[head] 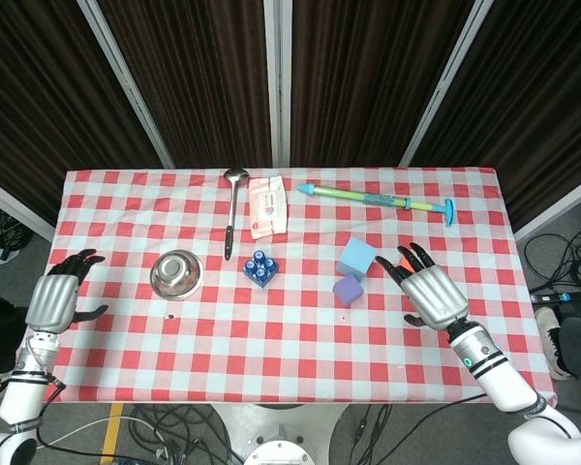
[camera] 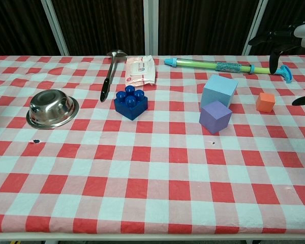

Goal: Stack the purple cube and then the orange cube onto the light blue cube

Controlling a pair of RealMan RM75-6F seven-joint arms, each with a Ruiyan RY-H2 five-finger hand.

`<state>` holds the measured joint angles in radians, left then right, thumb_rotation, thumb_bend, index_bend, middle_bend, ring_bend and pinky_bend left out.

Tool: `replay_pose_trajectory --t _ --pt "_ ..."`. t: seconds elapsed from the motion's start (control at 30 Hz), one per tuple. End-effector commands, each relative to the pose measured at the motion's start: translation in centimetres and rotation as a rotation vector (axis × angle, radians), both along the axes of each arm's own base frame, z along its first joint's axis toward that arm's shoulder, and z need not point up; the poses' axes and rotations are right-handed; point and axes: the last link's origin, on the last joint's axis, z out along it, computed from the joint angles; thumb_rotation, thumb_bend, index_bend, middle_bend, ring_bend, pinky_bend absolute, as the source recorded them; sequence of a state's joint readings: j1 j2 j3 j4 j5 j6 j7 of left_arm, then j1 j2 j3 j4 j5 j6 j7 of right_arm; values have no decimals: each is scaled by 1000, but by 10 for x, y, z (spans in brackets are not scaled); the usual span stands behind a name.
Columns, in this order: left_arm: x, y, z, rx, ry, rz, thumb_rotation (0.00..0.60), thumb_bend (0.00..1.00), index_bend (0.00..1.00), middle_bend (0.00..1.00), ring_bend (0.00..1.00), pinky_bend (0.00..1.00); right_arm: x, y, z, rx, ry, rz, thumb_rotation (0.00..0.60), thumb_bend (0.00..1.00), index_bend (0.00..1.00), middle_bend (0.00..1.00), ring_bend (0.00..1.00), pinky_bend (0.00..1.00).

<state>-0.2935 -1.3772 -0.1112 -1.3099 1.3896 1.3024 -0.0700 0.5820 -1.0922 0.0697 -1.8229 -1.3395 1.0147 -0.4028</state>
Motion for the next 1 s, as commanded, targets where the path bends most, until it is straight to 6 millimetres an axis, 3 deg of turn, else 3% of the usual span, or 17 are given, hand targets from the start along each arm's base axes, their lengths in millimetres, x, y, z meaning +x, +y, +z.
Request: replay_pose_trajectory --t 0.03,0.37,0.7,1.0 --pt "0 0 0 2 -1 -1 600 56 295 262 217 308 0 0 -1 6 2 2 600 4 41 352 48 0" --pt "0 0 1 4 5 0 600 56 295 262 218 308 10 -4 -6 35 30 42 600 4 41 352 48 0" --pt "-5 2 5 22 3 22 600 56 295 262 217 308 32 -39 -26 110 179 185 600 4 42 351 48 0" --pt "-7 3 9 39 4 26 600 56 295 262 218 308 42 -61 -53 169 177 190 600 0 43 286 23 0"
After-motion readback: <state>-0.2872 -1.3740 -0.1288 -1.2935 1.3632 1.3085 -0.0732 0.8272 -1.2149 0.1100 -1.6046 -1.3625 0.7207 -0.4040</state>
